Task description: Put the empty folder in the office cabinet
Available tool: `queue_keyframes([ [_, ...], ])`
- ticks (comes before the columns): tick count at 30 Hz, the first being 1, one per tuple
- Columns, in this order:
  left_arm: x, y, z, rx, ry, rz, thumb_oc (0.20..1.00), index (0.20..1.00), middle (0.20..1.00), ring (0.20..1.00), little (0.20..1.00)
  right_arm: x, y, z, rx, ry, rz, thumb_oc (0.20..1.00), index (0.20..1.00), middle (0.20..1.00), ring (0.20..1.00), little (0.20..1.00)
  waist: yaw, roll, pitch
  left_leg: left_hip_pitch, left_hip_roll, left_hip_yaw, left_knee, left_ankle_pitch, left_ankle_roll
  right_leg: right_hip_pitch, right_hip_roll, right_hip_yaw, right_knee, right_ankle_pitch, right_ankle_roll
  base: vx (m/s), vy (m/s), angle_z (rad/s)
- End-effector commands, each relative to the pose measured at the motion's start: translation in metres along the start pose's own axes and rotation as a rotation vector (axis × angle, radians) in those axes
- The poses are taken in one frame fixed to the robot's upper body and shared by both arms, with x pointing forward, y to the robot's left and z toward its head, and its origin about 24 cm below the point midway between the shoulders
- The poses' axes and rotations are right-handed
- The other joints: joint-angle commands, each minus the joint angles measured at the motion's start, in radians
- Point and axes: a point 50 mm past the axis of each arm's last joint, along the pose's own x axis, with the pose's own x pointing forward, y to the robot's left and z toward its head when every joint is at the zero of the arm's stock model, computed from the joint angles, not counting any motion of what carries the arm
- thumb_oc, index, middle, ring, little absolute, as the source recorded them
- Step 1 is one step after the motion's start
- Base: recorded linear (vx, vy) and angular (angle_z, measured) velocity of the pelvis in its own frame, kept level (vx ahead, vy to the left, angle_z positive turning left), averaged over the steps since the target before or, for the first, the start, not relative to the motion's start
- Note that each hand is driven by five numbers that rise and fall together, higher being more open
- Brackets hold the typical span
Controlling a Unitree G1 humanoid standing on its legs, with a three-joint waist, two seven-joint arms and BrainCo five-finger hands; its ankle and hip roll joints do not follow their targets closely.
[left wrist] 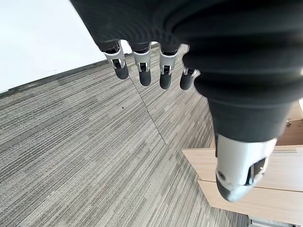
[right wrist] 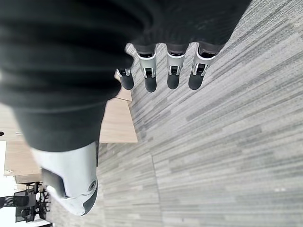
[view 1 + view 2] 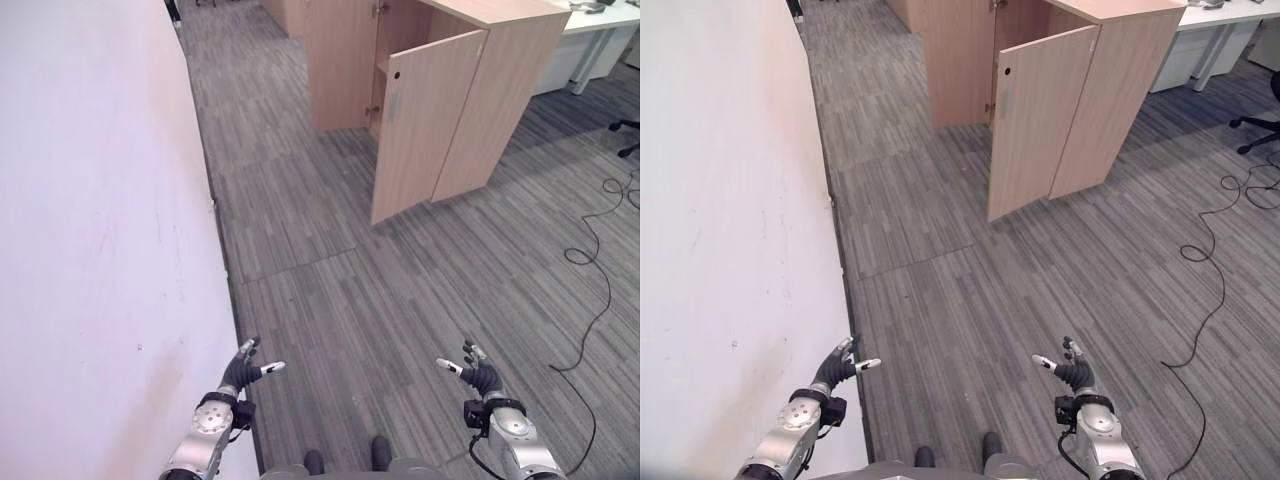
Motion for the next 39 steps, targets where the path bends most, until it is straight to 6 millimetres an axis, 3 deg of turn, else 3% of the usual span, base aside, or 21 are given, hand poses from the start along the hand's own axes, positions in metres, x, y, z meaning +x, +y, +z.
queue_keyframes([
  [1,0.006,0.010,0.012,-0.021,-0.051,0.029,1.000,1.000,1.000,1.000,1.000,0.005,0.002,0.019,-0.034,-0.090,0.017,1.000,1.000,1.000,1.000,1.000,0.009,-0.041,-0.021,0.020,0.050,0.035,0.012,-0.058,-0.072,0.059,-0.084,-0.014,0.007,-0.089,0.111,0.00,0.000,0.00],
  [16,0.003,0.014,0.004,-0.038,-0.021,0.051,1.000,1.000,1.000,1.000,1.000,0.002,-0.002,0.008,-0.054,-0.041,0.022,1.000,1.000,1.000,1.000,1.000,0.011,-0.037,-0.018,0.020,0.071,0.019,0.012,-0.040,-0.088,0.070,-0.059,-0.028,0.013,-0.106,0.088,0.00,-0.047,0.05],
  [26,0.002,0.018,0.002,-0.045,-0.008,0.055,1.000,1.000,1.000,1.000,1.000,0.001,-0.005,0.007,-0.051,-0.028,0.033,1.000,1.000,1.000,1.000,1.000,0.010,-0.025,0.000,0.019,0.112,0.009,0.031,-0.012,-0.109,0.060,-0.025,-0.031,0.055,-0.138,0.057,0.01,-0.080,0.02],
  [29,0.006,0.017,0.012,-0.060,-0.045,0.048,1.000,1.000,1.000,1.000,1.000,0.003,-0.011,0.012,-0.049,-0.049,0.033,1.000,1.000,1.000,1.000,1.000,0.016,-0.042,0.047,-0.097,0.123,-0.009,0.240,-0.034,-0.127,0.051,-0.023,-0.030,0.090,-0.156,0.027,-0.08,-0.154,0.06],
  [33,0.006,0.012,0.011,-0.074,-0.041,0.034,1.000,1.000,1.000,1.000,1.000,0.004,-0.014,0.011,-0.055,-0.038,0.028,1.000,1.000,1.000,1.000,1.000,0.021,-0.053,0.070,-0.190,0.120,-0.026,0.403,0.015,-0.119,0.078,-0.023,-0.033,0.090,-0.171,0.010,0.05,-0.073,0.12],
  [37,0.007,0.009,0.011,-0.062,-0.036,0.022,1.000,1.000,1.000,1.000,1.000,0.003,-0.020,0.012,-0.045,-0.038,0.005,1.000,1.000,1.000,1.000,1.000,0.037,-0.055,0.065,-0.283,0.128,-0.007,0.305,0.045,-0.109,0.105,-0.034,-0.031,0.096,-0.213,0.020,0.18,0.051,0.07],
  [38,0.008,0.009,0.013,-0.048,-0.040,0.022,1.000,1.000,1.000,1.000,1.000,0.004,-0.021,0.012,-0.044,-0.037,-0.002,1.000,1.000,1.000,1.000,1.000,0.054,-0.047,0.063,-0.328,0.134,-0.019,0.216,0.107,-0.120,0.123,-0.030,-0.021,0.103,-0.246,0.022,0.33,0.088,0.22],
  [39,0.009,0.010,0.015,-0.042,-0.048,0.027,1.000,1.000,1.000,1.000,1.000,0.005,-0.021,0.013,-0.044,-0.037,-0.008,1.000,1.000,1.000,1.000,1.000,0.063,-0.049,0.069,-0.368,0.136,-0.017,0.172,0.124,-0.124,0.135,-0.031,-0.011,0.106,-0.261,0.023,0.34,0.072,0.14],
])
